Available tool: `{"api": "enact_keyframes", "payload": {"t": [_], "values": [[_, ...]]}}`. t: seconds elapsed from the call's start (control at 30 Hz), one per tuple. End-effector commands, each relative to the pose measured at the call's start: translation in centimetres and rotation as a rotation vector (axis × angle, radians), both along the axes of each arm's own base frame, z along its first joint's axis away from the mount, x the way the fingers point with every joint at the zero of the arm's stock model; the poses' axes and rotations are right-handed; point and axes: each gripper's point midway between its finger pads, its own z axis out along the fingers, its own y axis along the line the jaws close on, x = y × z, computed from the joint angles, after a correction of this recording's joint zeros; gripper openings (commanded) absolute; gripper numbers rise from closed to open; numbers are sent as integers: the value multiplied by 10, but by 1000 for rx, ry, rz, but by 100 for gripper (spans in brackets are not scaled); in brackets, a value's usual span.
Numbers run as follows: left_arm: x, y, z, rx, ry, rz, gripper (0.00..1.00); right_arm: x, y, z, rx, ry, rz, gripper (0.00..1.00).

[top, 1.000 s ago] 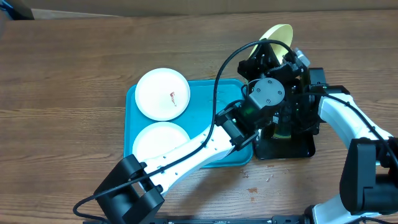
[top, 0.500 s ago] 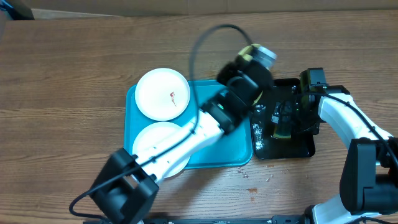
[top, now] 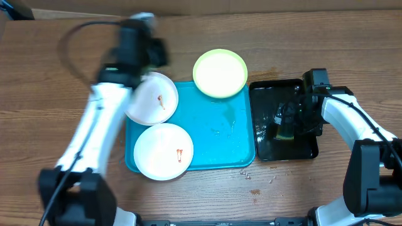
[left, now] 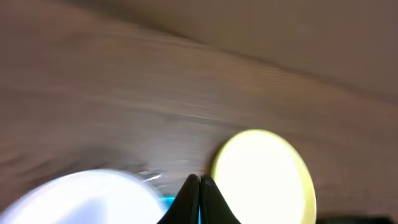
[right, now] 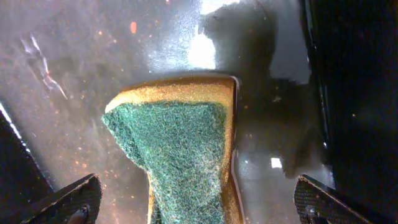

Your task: Clean dirty plates on tray and stack at the side

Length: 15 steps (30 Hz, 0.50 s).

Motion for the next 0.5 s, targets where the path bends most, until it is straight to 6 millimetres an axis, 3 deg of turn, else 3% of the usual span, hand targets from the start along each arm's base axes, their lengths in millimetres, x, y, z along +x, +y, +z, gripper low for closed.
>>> {"api": "enact_keyframes", "payload": {"t": [0.0, 0.07, 0.13, 0.2, 0.27, 0.37, 0.47], "values": [[-11, 32, 27, -230, -7, -76, 4, 1, 0, 7, -9, -24, 2, 100], [-16, 46, 29, -291, 4, -90, 9, 1, 0, 7, -9, -24, 2, 100], [-21, 56, 25, -297, 25, -78, 23, 1, 0, 7, -9, -24, 2, 100], [-26, 51, 19, -270, 43, -109, 38, 1, 0, 7, -9, -24, 2, 100], [-29, 35, 17, -231, 44, -173, 54, 1, 0, 7, -9, -24, 2, 100], [-29, 5, 18, -193, 42, -234, 49, 1, 0, 7, -9, -24, 2, 100], [-24, -30, 25, -149, 57, -287, 52, 1, 0, 7, -9, -24, 2, 100]]}}
